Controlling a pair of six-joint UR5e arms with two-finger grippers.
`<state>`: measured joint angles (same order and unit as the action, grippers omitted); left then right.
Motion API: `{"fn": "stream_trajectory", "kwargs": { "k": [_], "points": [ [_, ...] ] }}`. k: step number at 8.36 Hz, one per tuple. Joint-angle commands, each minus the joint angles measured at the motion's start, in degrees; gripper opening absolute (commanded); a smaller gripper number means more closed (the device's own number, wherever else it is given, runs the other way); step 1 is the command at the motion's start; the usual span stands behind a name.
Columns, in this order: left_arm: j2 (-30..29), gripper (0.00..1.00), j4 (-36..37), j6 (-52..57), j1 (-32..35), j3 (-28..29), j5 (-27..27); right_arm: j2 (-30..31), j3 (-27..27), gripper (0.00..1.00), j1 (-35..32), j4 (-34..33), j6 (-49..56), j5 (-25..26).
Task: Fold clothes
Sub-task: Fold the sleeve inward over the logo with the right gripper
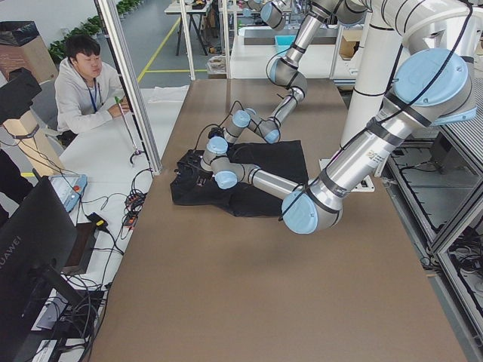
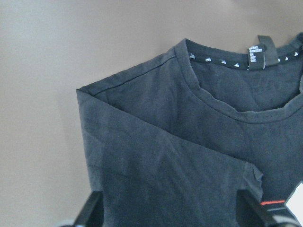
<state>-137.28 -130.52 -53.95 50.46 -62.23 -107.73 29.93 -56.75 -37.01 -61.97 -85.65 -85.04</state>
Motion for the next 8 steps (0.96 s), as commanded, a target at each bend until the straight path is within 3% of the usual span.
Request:
{"fn": "stream_trajectory", "kwargs": {
  "k": [1,3,5,7,8],
  "points": [
    [0.0,1.00,-0.1,0.8,0.7,-0.1,-2.1,1.4,-1.2,0.94,0.0,0.0,9.9,0.0],
    [0.6,1.00,-0.1,-0.2,0.8,-1.7,-2.7,7.3,-9.7,0.94,-0.2,-0.1,13.9,-0.1],
    [5.1,1.00,0.0,-5.0,0.3,-6.5,-2.0,13.8,-17.7,0.96,-0.2,-0.3,17.9,-0.3],
    [10.4,1.00,0.1,-10.4,-1.2,-14.7,-1.8,21.0,-27.4,0.95,-0.2,-2.2,17.4,-0.6],
    [14.1,1.00,0.0,-14.0,-2.8,-19.5,-1.1,25.9,-35.5,0.94,-0.1,-6.3,16.5,-2.3]
  ]
}}
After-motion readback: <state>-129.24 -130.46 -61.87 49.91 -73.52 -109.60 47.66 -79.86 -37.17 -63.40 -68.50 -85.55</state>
